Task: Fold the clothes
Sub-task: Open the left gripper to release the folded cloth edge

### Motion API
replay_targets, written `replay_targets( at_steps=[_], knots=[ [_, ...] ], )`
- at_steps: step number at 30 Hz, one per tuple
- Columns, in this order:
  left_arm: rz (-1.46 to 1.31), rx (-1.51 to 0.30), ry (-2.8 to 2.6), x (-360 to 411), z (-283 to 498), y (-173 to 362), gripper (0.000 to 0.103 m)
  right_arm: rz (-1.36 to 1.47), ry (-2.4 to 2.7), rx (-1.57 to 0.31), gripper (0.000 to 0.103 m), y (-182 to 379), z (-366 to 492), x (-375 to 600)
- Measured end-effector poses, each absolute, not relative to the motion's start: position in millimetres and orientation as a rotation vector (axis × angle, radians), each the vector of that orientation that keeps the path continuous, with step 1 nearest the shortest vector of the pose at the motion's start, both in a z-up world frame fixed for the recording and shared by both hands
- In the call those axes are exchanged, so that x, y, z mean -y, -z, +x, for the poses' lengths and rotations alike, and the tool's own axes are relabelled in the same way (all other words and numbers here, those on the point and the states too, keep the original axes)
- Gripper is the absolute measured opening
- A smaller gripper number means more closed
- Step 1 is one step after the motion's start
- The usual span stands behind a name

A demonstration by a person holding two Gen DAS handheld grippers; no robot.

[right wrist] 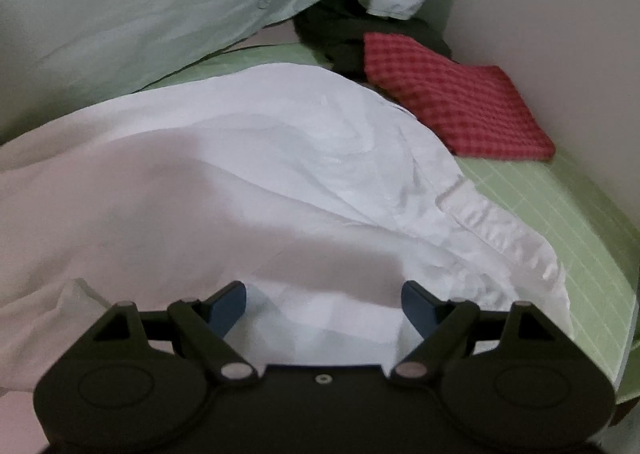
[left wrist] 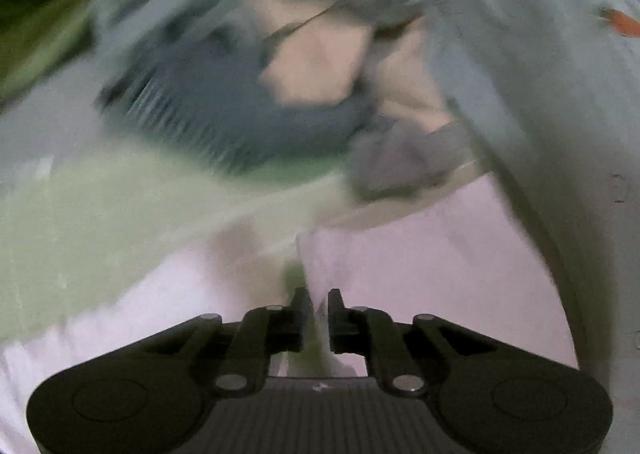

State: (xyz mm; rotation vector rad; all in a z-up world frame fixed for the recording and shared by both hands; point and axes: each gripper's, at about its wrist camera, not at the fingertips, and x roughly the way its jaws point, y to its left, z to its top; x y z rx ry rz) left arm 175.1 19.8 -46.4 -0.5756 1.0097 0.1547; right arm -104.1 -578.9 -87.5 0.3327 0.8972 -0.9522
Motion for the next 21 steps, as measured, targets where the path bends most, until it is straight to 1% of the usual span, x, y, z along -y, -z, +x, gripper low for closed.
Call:
replay_targets(
  at_steps=[1, 3, 7, 9, 12, 21],
  knots=[
    [-0.586, -1.004, -0.145, -20, 169, 48, 0.023, 0.324, 0.945, -0.897, 0.085, 87, -102, 578],
    [-0.568, -0.994, -0.127, -15, 160, 46, 0.038, 0.314, 0.933, -0.896, 0.085, 85, -99, 576],
    [-0.51, -1.011, -0.051, 3, 160, 42, 0.046, 0.31, 0.913, -0.893, 0.085, 84, -96, 574],
    [-0.47, -1.019, -0.004, 15, 155, 40, 0.055, 0.317, 0.904, -0.888, 0.085, 84, -98, 572],
    [-0.418, -1.037, 0.046, 30, 148, 38, 0.065, 0.331, 0.898, -0.866, 0.086, 82, -109, 572],
    [-0.38, -1.094, 0.091, 50, 141, 52, 0.066, 0.412, 0.966, -0.86, 0.086, 91, -154, 583]
  ],
)
